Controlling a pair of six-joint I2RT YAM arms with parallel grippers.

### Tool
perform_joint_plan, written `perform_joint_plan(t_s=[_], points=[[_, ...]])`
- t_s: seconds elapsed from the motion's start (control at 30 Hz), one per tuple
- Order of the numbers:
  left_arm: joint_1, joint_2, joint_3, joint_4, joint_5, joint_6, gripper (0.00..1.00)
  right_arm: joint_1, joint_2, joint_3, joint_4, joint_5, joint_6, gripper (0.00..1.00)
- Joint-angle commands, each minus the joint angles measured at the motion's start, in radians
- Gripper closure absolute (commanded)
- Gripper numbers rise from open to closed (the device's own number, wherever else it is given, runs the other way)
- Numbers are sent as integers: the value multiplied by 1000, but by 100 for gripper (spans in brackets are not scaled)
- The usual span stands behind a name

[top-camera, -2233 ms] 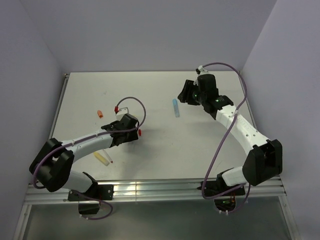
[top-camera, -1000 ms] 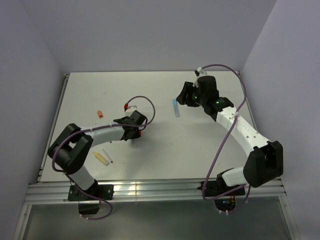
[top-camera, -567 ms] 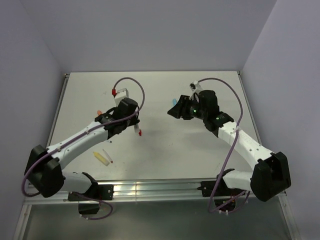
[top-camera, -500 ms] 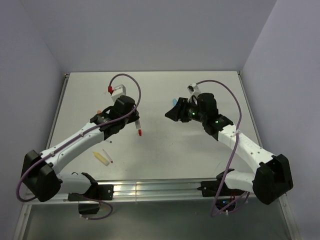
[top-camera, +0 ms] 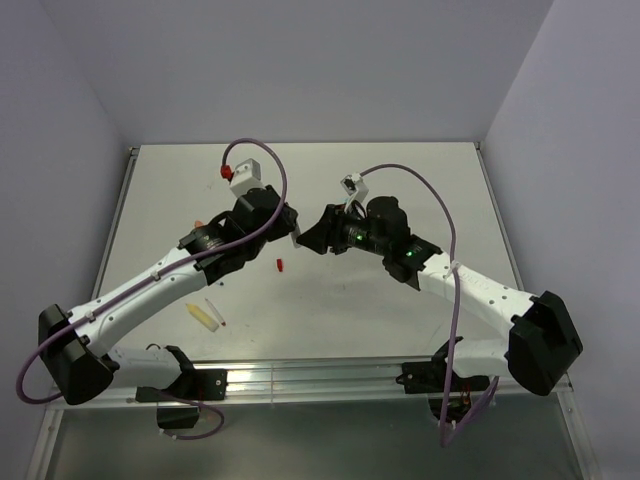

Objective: Insert the pens into the pen caps

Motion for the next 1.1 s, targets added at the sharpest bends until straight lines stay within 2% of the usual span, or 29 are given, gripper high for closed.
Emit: perform_joint_plan(t_s=[0.0, 0.23, 0.47, 0.7, 0.9, 1.0, 1.03, 1.07], points=[[-18, 5, 59, 14, -40, -10, 100, 24, 17, 62, 36, 40, -2, 40], [-55, 33, 74, 22, -52, -16, 100, 42, 45, 101, 26, 56, 2, 40], [-89, 48, 85, 37, -74, -21, 100, 50, 51, 112, 3, 72, -1, 49], [-116, 69, 99, 43, -87, -21, 100, 49, 51, 121, -22, 89, -11, 51], [-124, 77, 106, 39, -86, -14, 100, 49, 45, 129, -46, 121, -27, 65], [-125, 74, 96, 51, -75, -7, 100, 49, 40, 143, -74, 138, -37, 83], [-125, 72, 91, 57, -71, -4, 100, 50, 42, 148, -82, 145, -42, 97], [-125, 71, 90, 59, -75, -1, 99, 49, 42, 152, -91, 148, -45, 100]])
